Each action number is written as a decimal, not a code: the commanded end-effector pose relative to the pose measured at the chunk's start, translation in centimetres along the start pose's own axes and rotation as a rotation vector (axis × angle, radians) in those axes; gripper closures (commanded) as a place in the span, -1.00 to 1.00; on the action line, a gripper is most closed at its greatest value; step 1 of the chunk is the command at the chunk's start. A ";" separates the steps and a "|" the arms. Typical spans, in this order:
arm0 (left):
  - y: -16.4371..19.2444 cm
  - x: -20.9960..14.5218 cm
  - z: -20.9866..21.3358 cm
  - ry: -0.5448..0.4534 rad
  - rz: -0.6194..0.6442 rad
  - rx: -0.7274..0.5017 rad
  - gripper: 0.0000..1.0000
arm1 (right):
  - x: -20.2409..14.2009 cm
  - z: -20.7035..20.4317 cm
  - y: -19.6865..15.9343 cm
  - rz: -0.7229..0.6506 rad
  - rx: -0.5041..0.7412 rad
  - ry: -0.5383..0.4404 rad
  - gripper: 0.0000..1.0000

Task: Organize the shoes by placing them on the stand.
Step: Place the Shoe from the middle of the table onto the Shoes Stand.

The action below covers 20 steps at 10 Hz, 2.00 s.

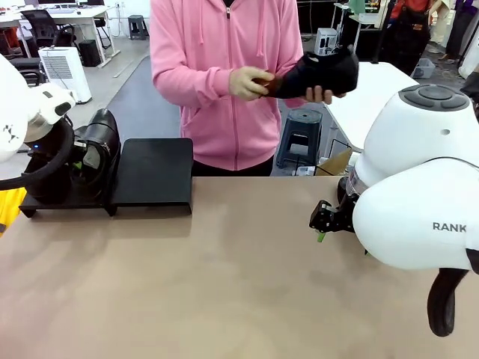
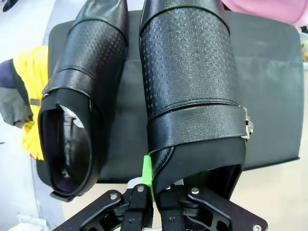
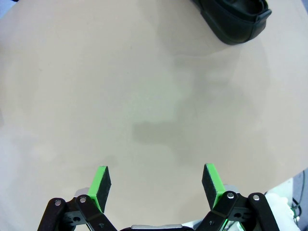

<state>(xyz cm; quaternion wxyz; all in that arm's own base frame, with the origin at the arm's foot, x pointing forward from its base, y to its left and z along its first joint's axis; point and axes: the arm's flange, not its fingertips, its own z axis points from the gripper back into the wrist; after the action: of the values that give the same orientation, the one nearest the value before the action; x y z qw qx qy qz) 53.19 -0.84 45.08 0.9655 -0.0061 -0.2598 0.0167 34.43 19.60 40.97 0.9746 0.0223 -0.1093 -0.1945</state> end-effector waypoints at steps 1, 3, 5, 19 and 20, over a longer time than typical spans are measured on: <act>0.2 0.9 0.0 -0.018 0.018 0.023 1.00 | 0.0 0.1 0.1 0.013 0.007 -0.001 -1.00; 0.4 0.9 -0.6 -0.012 0.024 0.041 1.00 | 0.0 0.1 0.1 0.013 0.007 -0.001 -1.00; 0.5 1.2 -1.4 -0.018 0.019 0.054 1.00 | 0.0 0.1 0.1 0.013 0.007 -0.001 -1.00; -0.1 1.1 -2.0 -0.049 0.024 0.145 -0.15 | 0.0 0.1 0.1 0.013 0.007 -0.001 -1.00; -0.9 0.7 -0.6 -0.073 0.002 0.148 -0.15 | 0.0 0.1 0.1 0.013 0.007 -0.001 -1.00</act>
<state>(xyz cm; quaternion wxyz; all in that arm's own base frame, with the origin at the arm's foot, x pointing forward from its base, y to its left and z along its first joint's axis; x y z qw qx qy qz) 55.41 -0.38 44.13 0.9591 0.0480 -0.2769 0.0339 34.43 19.60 40.97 0.9746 0.0223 -0.1092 -0.1945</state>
